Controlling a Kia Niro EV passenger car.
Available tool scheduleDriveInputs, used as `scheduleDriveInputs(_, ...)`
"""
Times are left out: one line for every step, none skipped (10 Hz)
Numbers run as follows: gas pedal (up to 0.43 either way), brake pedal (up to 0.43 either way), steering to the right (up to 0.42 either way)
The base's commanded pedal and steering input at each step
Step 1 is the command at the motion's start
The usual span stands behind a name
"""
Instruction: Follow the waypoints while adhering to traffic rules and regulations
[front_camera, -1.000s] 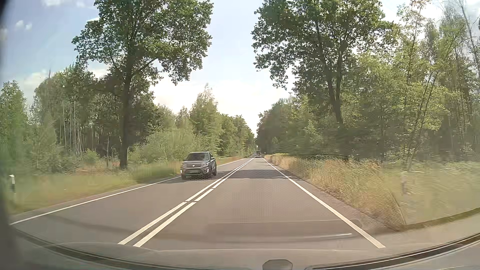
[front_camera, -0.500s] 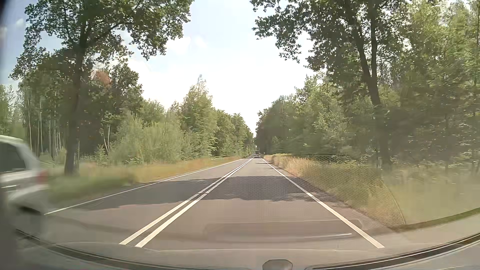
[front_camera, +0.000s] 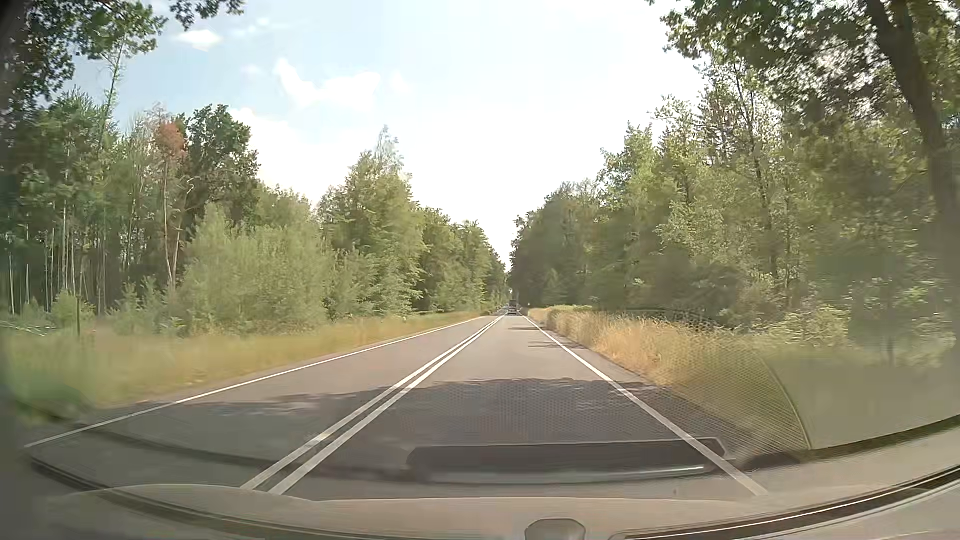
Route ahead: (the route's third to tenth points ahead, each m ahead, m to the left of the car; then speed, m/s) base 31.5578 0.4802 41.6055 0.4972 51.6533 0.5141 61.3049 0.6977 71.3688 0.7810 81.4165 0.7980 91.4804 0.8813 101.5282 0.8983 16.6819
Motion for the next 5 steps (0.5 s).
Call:
scheduleDriveInputs(0.047, 0.037, -0.002)
scheduleDriveInputs(0.047, 0.037, -0.002)
scheduleDriveInputs(0.047, 0.037, -0.001)
scheduleDriveInputs(0.047, 0.037, -0.001)
scheduleDriveInputs(0.047, 0.030, 0.000)
